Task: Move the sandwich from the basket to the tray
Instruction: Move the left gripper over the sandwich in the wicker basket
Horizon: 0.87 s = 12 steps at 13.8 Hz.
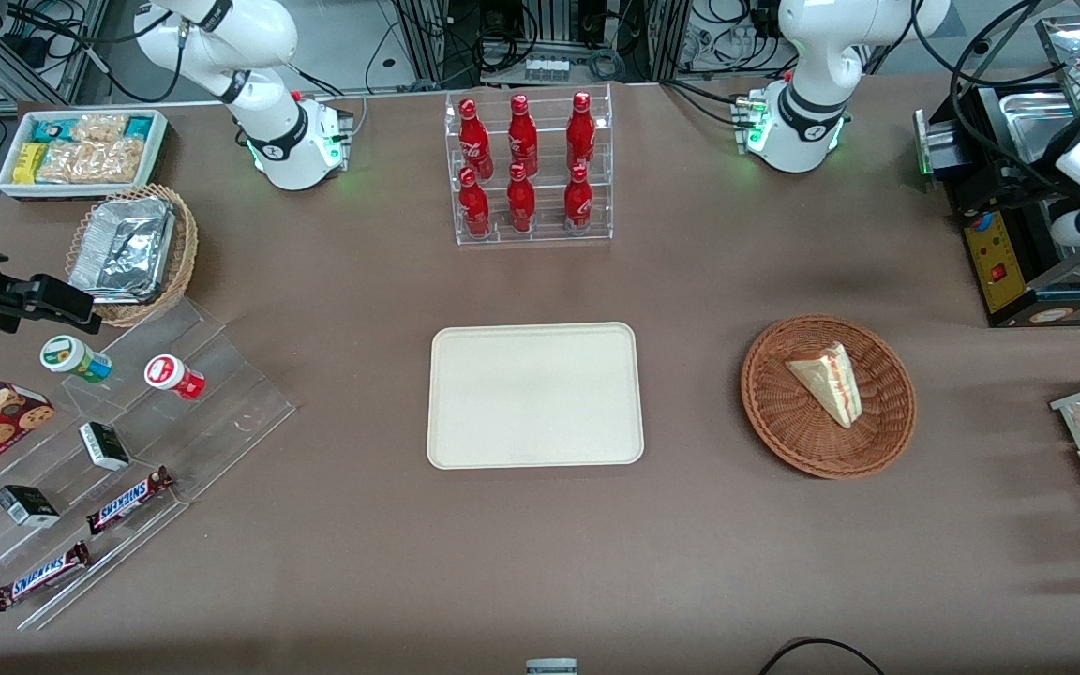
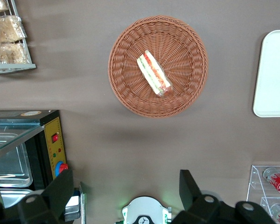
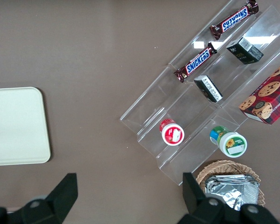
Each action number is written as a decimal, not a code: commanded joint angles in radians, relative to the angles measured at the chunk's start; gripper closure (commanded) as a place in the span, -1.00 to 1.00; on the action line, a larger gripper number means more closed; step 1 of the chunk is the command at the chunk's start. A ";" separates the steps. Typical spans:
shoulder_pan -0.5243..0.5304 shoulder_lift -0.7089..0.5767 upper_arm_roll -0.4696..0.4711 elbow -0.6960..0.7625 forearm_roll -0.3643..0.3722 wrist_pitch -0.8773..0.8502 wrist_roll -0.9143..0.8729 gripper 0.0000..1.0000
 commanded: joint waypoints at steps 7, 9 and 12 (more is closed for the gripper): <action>-0.003 0.085 0.003 0.002 0.008 0.006 -0.001 -1.00; 0.003 0.102 0.006 -0.044 0.006 0.079 -0.071 -1.00; 0.003 0.104 0.006 -0.178 0.005 0.246 -0.258 -1.00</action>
